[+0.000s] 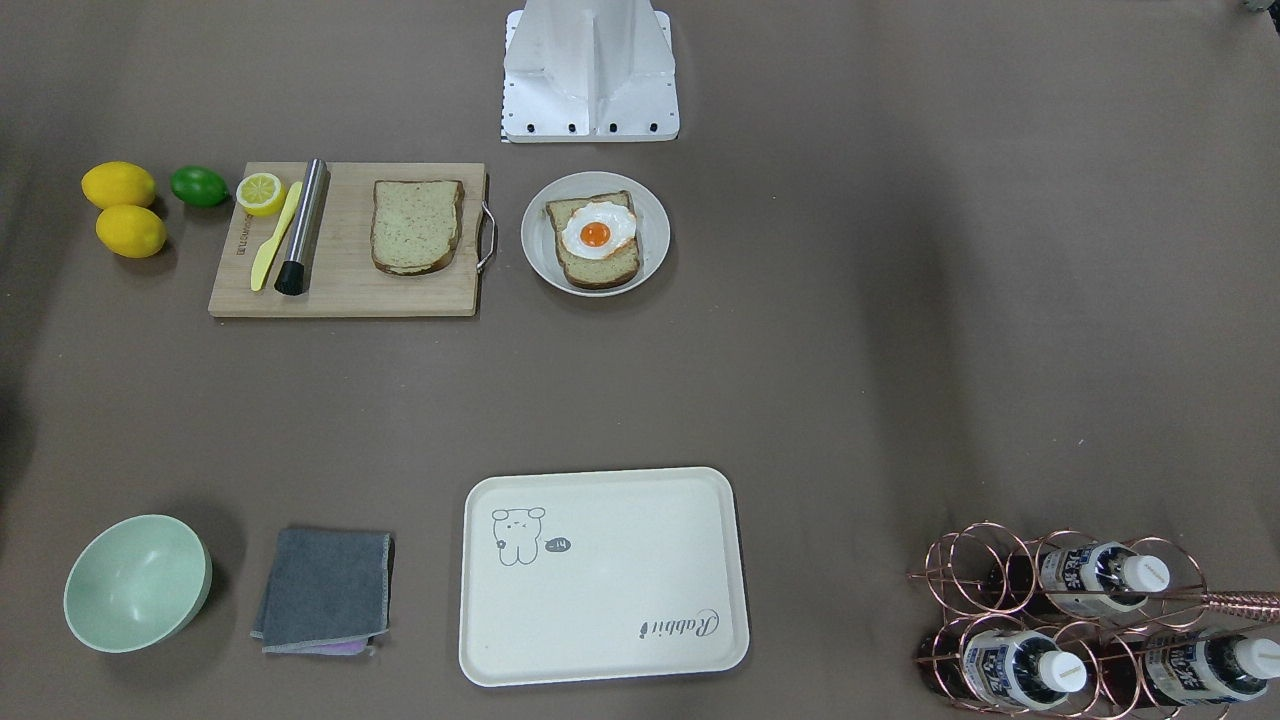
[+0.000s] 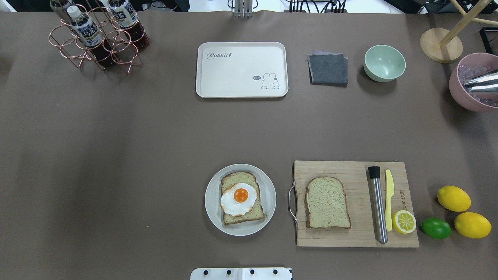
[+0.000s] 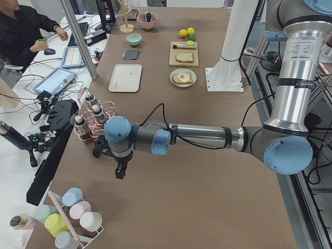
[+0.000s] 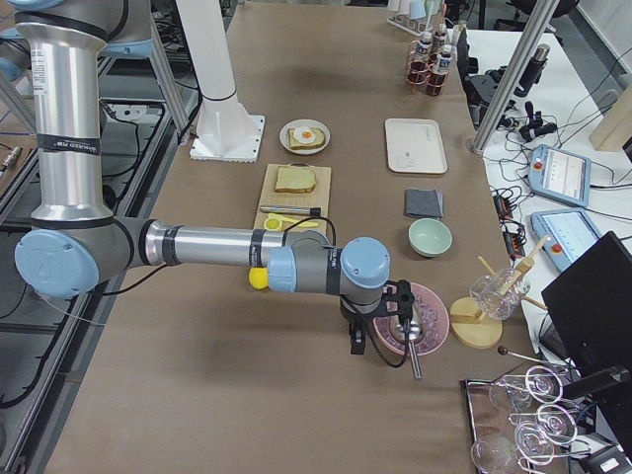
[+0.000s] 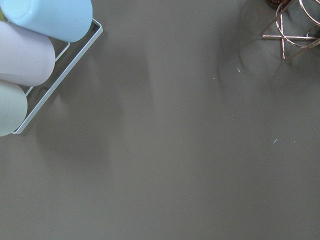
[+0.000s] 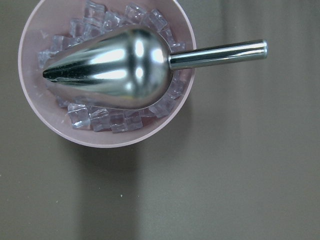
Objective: Make sandwich and place on tray
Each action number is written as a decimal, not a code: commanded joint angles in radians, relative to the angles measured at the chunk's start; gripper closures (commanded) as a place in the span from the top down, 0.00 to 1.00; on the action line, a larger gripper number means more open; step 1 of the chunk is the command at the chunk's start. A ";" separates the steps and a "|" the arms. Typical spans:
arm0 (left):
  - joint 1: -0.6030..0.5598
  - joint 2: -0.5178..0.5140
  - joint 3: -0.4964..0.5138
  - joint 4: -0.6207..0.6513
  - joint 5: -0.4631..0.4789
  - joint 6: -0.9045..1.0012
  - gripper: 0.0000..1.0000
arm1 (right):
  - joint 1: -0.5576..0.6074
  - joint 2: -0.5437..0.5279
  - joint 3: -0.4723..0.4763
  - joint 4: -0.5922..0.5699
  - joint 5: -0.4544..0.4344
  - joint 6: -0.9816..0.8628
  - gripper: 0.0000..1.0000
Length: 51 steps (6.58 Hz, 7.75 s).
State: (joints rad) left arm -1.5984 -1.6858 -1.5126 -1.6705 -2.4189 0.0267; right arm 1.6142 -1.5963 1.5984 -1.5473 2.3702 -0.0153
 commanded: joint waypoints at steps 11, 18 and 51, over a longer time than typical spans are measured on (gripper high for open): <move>0.002 0.000 -0.006 -0.008 -0.014 0.001 0.98 | 0.000 -0.002 0.002 0.001 0.004 0.003 1.00; 0.015 -0.026 -0.020 -0.011 -0.014 -0.002 0.98 | 0.000 -0.008 0.022 -0.002 0.008 0.005 1.00; 0.839 -0.227 -0.299 -0.495 0.412 -1.222 0.98 | -1.019 0.102 0.230 0.756 -0.328 1.184 0.61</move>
State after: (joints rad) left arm -0.7610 -1.9098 -1.8177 -2.1648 -2.0077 -1.1977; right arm 0.6156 -1.4931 1.8180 -0.7915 2.0423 1.1688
